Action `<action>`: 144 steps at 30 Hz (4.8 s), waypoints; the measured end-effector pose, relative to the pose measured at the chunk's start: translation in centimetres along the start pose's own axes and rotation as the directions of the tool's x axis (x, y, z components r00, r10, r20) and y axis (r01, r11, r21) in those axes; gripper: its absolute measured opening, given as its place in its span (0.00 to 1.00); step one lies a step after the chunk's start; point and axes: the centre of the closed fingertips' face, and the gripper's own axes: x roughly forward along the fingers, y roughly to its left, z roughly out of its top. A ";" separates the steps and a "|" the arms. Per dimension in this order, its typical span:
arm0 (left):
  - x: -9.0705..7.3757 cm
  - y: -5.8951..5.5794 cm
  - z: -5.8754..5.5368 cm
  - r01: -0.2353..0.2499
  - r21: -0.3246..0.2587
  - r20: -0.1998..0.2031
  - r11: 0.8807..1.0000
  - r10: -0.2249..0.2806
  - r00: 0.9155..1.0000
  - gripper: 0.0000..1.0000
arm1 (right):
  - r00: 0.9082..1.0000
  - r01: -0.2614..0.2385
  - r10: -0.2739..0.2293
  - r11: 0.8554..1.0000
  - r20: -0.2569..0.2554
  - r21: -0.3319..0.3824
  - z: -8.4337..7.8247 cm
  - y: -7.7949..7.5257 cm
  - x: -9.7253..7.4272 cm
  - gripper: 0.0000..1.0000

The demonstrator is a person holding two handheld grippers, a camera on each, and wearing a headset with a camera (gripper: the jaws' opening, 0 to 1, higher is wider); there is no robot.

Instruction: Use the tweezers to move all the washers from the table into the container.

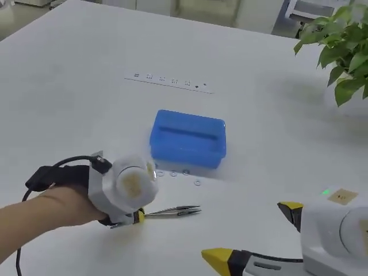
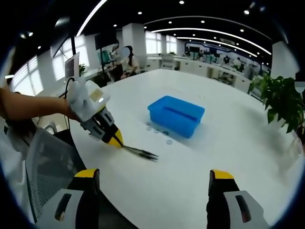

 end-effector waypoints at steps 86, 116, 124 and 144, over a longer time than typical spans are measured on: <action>-18.5 -1.1 4.0 -0.196 -0.574 0.473 0.795 0.516 0.714 0.24 | 0.891 -0.321 0.409 0.875 0.198 -0.363 11.8 7.5 5.7 0.01; -15.0 1.8 -4.7 -0.422 -0.747 0.141 0.514 0.743 0.655 0.86 | 0.914 -0.250 0.322 0.927 0.246 -0.281 12.0 2.8 17.4 0.03; -15.9 2.8 -6.1 -0.437 -0.791 0.085 0.428 0.785 0.614 0.92 | 0.914 -0.270 0.329 0.930 0.238 -0.250 11.4 2.2 18.4 0.03; -14.8 2.0 -6.5 -0.446 -0.768 0.055 0.460 0.741 0.669 0.88 | 0.911 -0.285 0.346 0.921 0.224 -0.265 11.4 2.0 19.1 0.03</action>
